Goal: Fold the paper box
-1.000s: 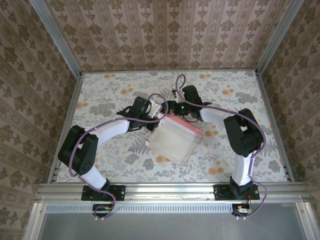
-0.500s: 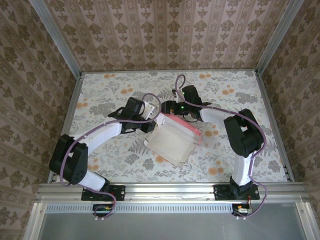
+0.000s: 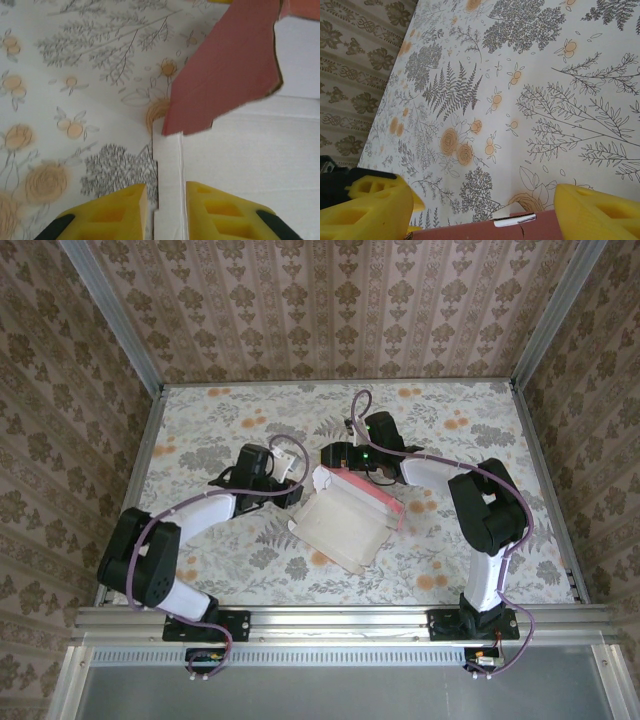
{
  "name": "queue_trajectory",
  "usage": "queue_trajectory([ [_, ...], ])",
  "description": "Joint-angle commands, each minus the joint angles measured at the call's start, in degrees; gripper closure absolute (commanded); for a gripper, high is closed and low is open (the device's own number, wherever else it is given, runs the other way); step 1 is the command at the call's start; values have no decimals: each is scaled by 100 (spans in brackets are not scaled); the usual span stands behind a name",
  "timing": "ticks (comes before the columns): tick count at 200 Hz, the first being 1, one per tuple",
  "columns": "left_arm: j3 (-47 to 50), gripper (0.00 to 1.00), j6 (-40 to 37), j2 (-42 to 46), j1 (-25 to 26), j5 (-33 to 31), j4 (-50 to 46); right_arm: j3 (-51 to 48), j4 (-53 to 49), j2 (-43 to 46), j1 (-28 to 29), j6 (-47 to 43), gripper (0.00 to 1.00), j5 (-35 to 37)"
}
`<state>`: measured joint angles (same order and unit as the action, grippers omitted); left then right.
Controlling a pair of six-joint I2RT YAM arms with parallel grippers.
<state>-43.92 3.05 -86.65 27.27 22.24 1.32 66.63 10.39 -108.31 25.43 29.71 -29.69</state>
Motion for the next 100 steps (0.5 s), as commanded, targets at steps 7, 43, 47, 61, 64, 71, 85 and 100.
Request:
queue_trajectory([
  [7,-146,73,-402,-382,-64,254,780,-254,-449,-58,40,-211,25,216],
  [43,-204,73,-489,-723,-73,376,1235,-273,-433,-62,37,-203,25,218],
  [47,-205,72,-489,-760,-72,391,1275,-273,-441,-67,33,-206,25,215],
  [61,-239,72,-489,-835,-72,432,1396,-273,-446,-66,32,-205,25,218],
  [64,-245,72,-482,-851,-72,442,1420,-267,-449,-67,32,-211,25,218],
  [71,-259,72,-473,-887,-73,463,1457,-260,-455,-69,32,-216,25,210],
  [85,-292,72,-480,-939,-73,515,1538,-247,-458,-80,32,-217,25,211],
  [100,-289,72,-457,-974,-75,615,1671,-238,-459,-98,32,-220,25,209],
])
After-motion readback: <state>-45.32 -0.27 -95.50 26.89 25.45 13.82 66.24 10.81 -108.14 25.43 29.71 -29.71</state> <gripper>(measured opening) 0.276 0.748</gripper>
